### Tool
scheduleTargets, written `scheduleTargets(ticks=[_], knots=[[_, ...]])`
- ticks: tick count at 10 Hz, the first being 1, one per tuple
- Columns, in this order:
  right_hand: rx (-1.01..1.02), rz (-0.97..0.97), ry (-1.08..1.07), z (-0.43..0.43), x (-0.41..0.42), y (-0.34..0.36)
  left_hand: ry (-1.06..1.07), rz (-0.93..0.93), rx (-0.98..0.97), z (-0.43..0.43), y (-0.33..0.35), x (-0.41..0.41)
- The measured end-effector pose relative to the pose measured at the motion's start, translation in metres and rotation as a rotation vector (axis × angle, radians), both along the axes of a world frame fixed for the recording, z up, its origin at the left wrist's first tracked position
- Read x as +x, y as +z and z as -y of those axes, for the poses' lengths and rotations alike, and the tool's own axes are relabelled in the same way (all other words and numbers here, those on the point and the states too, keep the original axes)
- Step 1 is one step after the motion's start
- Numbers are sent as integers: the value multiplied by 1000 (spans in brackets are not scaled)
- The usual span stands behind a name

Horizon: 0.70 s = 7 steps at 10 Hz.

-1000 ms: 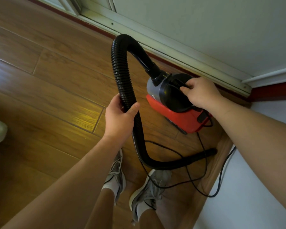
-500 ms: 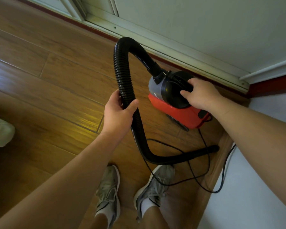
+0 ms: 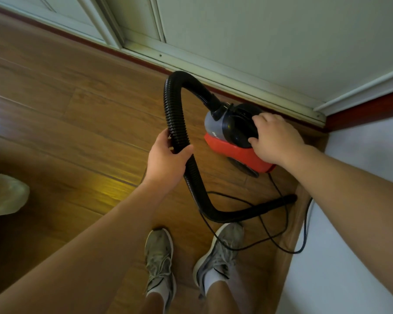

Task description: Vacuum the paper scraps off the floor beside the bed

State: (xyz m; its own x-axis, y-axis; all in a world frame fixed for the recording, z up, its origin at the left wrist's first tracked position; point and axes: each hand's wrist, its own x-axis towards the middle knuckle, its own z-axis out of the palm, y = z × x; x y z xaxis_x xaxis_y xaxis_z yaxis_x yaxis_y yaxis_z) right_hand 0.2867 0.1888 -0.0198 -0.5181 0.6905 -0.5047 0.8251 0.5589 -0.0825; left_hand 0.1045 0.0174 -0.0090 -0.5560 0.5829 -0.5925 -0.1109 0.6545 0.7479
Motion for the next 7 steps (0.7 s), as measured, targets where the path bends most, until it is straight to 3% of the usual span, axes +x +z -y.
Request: scheduleTargets(ticks=[4,6,7], knots=[[105,-9,-25,35,0,96,-269,17,-76,8,54,-17],[151,-50,-37,51,-6,152,-493,-102,-123,6,96,-25],[169,-55,-46,56,-6,181,-594,-250,-117,3,124,-31]])
